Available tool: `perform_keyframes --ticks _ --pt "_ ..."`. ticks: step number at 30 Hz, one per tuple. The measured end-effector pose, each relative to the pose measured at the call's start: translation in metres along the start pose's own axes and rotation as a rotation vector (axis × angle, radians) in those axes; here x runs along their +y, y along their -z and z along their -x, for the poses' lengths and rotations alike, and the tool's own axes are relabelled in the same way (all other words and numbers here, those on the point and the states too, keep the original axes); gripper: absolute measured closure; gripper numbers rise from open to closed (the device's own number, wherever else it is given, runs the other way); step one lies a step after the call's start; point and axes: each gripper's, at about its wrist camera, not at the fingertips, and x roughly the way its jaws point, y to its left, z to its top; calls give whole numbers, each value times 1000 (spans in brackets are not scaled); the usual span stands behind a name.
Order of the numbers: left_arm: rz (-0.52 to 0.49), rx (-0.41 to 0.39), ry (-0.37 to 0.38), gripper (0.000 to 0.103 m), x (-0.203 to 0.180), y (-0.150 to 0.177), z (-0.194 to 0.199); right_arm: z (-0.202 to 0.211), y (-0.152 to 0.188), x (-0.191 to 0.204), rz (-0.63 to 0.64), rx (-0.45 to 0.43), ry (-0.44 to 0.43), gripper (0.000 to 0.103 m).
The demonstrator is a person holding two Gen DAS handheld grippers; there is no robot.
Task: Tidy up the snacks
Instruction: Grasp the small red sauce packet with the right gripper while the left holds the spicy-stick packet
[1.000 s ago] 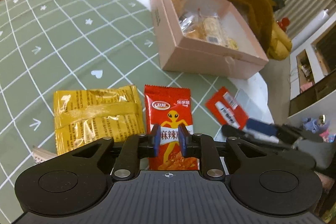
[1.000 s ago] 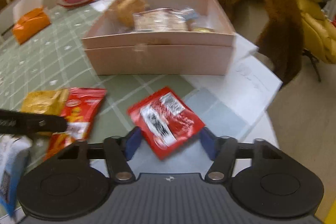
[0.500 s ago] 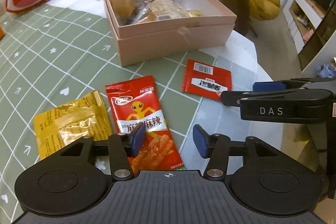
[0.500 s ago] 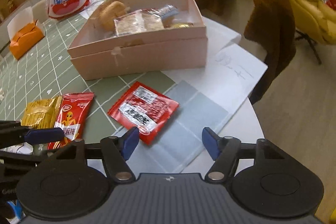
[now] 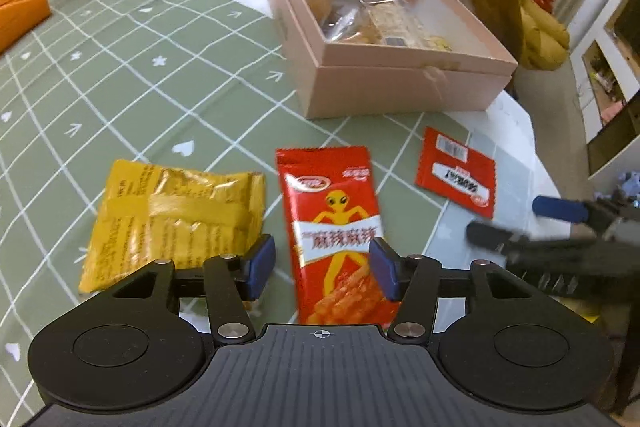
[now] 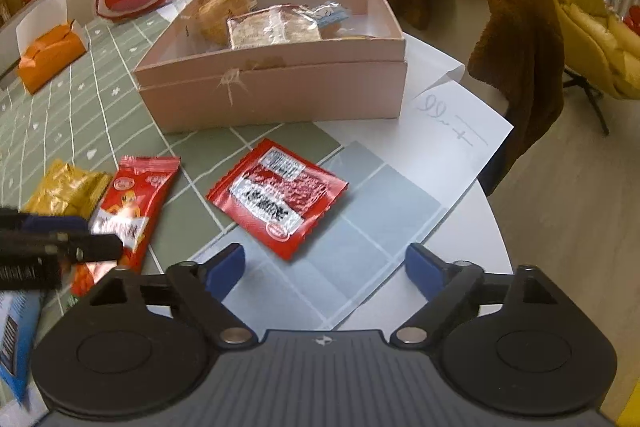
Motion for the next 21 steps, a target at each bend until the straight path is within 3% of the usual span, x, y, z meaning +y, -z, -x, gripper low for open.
perform_keyframes --ticks 7,10,13,16,21 --pt "-41 2 -13 45 -14 -6 -8 0 6 5 34 -13 11 6" --pt "-34 0 1 51 -11 -4 -8 0 6 5 40 -13 8 6" --pt "-21 10 52 67 -6 0 -5 2 1 4 47 0 28 6" --pt "8 14 95 71 -1 4 -2 14 -11 -6 11 -65 43 7" --pt "28 24 104 74 1 6 -1 -7 -44 -31 -50 -56 160 12"
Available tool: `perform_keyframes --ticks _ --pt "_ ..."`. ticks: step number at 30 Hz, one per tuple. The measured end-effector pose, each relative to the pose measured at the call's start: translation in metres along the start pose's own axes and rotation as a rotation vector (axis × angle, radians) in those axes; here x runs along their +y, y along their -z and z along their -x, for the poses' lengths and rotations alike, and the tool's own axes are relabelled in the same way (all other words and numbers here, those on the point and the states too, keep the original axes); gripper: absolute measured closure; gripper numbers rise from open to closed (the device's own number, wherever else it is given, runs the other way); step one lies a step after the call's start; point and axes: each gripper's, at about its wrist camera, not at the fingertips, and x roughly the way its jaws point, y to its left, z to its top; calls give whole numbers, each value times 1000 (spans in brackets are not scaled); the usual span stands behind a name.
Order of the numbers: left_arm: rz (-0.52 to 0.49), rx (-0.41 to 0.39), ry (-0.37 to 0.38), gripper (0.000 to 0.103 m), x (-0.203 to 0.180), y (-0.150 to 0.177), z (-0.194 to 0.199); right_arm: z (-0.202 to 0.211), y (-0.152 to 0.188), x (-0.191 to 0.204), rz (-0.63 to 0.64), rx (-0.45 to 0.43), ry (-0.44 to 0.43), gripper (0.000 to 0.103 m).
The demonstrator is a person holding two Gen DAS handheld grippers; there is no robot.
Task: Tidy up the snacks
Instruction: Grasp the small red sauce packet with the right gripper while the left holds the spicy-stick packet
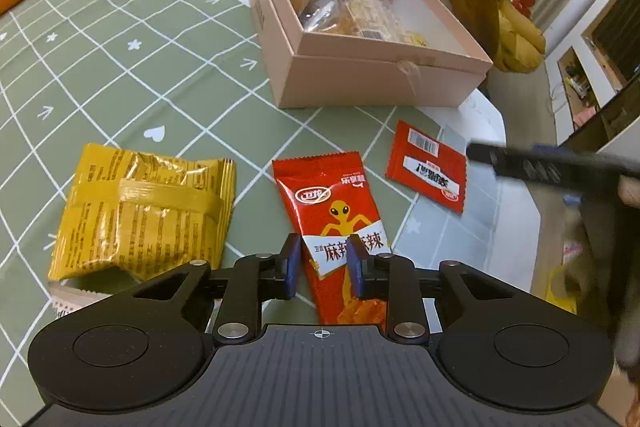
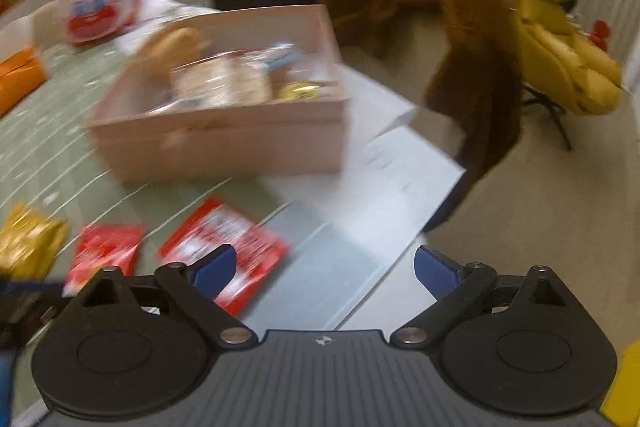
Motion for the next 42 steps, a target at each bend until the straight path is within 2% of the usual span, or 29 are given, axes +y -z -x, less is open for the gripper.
perform_keyframes --ticks 1,2,4,7,10,12,15,19,22,24,26,28,35,42 --pt "-3 2 -2 74 0 1 1 -7 -3 -3 4 3 17 23" --pt "-5 3 -5 75 0 2 2 -14 -6 -4 9 20 29 41" --pt "-4 6 -8 75 0 3 3 -20 -6 -7 11 36 22 54" --pt "6 9 -4 75 3 3 3 -12 3 1 48 45 -6 54" --pt "6 7 0 76 5 0 2 4 19 17 114 60 -91 54" --pt "7 2 2 75 7 -4 1 11 25 21 118 81 -157 53" --pt "13 5 -8 74 9 -8 2 21 28 24 98 70 -189 49" --pt "-28 -22 -13 74 -7 -4 15 29 27 23 100 41 -170 40" --pt "-133 -12 -26 73 -35 4 11 30 23 14 64 45 -144 40" --pt "-226 17 -69 69 -56 9 0 29 23 6 41 45 -122 40" --pt "-312 0 -126 69 -72 14 -4 30 23 0 26 44 -102 39" --pt "-354 1 -154 66 -79 17 -7 31 25 -5 15 45 -87 37" --pt "-324 -3 -180 64 -66 18 -4 29 35 -12 -22 69 -76 35" --pt "-295 -9 -253 63 -46 15 0 28 38 -8 -27 80 -84 35"
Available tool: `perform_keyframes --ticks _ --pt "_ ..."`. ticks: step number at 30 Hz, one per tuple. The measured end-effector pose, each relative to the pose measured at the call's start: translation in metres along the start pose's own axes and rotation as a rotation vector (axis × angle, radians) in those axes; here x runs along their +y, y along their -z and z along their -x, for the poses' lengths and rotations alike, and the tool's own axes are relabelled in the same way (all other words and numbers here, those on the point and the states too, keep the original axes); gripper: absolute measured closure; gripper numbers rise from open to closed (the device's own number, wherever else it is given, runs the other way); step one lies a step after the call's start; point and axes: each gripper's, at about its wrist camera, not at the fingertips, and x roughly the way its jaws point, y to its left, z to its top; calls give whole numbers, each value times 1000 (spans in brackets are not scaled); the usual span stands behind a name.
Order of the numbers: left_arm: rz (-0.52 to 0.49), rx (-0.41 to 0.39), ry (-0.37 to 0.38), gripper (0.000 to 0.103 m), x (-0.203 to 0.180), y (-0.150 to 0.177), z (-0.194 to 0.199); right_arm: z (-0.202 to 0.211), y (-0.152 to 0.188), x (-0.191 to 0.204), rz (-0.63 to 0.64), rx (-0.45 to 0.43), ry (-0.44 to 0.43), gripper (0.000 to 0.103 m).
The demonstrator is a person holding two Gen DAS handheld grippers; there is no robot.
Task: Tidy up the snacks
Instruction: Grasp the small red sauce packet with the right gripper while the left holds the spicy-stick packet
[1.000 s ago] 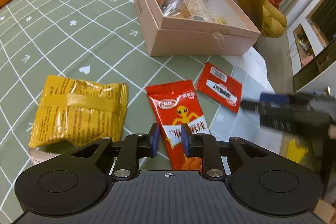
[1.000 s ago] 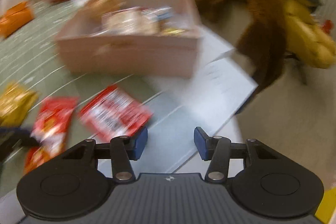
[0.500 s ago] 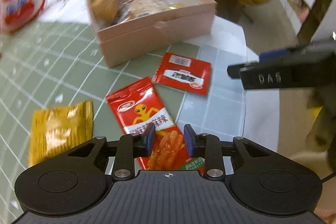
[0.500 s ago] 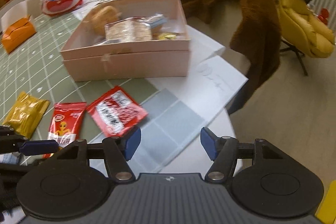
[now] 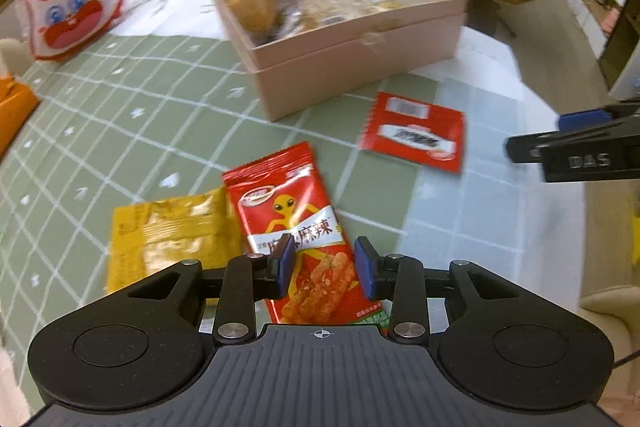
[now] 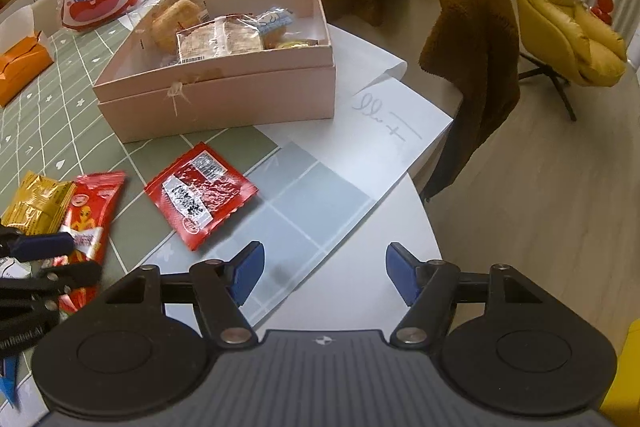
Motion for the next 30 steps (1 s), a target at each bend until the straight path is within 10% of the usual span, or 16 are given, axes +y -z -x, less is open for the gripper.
perform_keyframes --ticks 4,8,19,30 --pt "45 0 13 57 6 0 -1 0 0 -1 -12 3 -5 34" --pt "80 5 128 20 8 -4 -5 0 0 -1 -16 1 -18 34" --pt "425 -5 175 35 70 10 -4 3 -2 -3 -29 -6 -30 31" --pt "148 13 146 38 28 -9 -11 2 -9 19 133 -45 -102 24"
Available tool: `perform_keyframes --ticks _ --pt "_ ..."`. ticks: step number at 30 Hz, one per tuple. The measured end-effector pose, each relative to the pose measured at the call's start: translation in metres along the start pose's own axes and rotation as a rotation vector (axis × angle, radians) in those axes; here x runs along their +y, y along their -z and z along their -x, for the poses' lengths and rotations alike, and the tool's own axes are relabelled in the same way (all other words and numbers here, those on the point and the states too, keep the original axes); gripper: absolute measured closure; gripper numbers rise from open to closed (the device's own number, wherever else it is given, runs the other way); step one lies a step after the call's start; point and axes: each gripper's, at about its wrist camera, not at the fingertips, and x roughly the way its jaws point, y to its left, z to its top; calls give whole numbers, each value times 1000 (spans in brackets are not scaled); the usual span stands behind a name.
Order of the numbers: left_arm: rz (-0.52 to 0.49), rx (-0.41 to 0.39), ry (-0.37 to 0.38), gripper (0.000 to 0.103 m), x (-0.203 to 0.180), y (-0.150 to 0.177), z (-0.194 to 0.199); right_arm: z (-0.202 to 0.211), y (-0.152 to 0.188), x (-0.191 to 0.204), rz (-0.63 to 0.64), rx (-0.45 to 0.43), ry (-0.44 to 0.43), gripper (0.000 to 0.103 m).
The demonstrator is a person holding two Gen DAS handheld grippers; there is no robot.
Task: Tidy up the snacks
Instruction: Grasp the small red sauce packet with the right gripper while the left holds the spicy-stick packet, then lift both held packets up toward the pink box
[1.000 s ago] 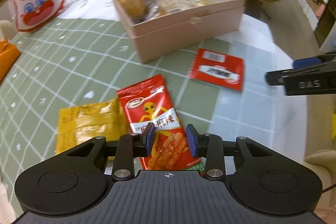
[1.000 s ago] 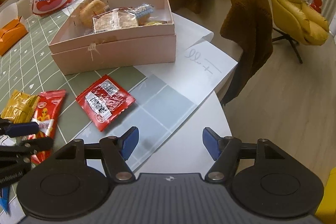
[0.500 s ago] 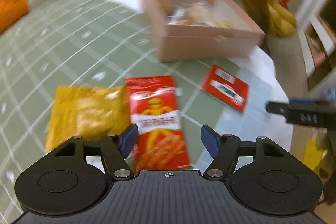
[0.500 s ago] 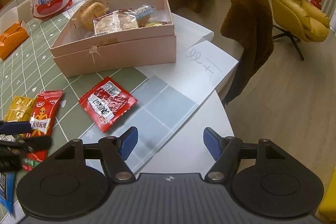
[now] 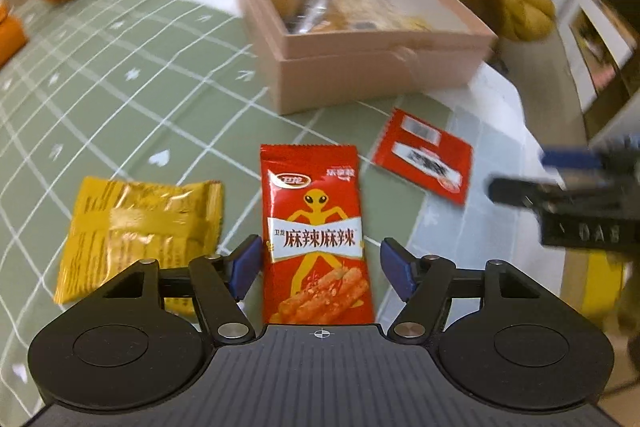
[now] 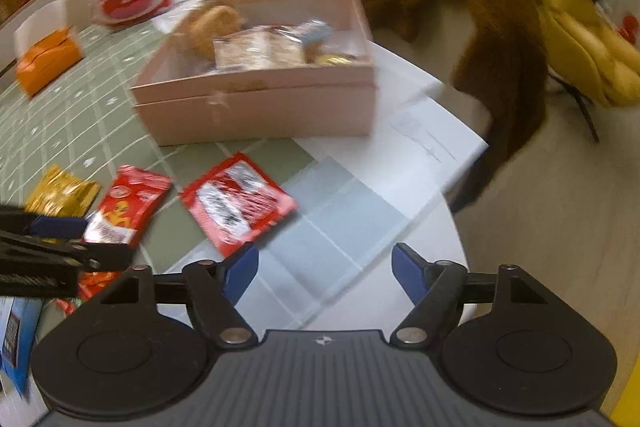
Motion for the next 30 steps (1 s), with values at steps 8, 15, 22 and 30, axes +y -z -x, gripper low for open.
perform_keyframes --ticks 8,15,22,30 --pt "53 1 58 49 15 9 9 -41 -29 33 203 24 -121 22" --pt "50 11 48 47 11 2 5 -49 -31 48 218 47 -114 35" --pt "27 11 26 46 4 -5 0 -33 -16 41 155 82 -104 44" --pt "22 3 18 48 4 -1 1 -17 -5 24 116 64 -69 44"
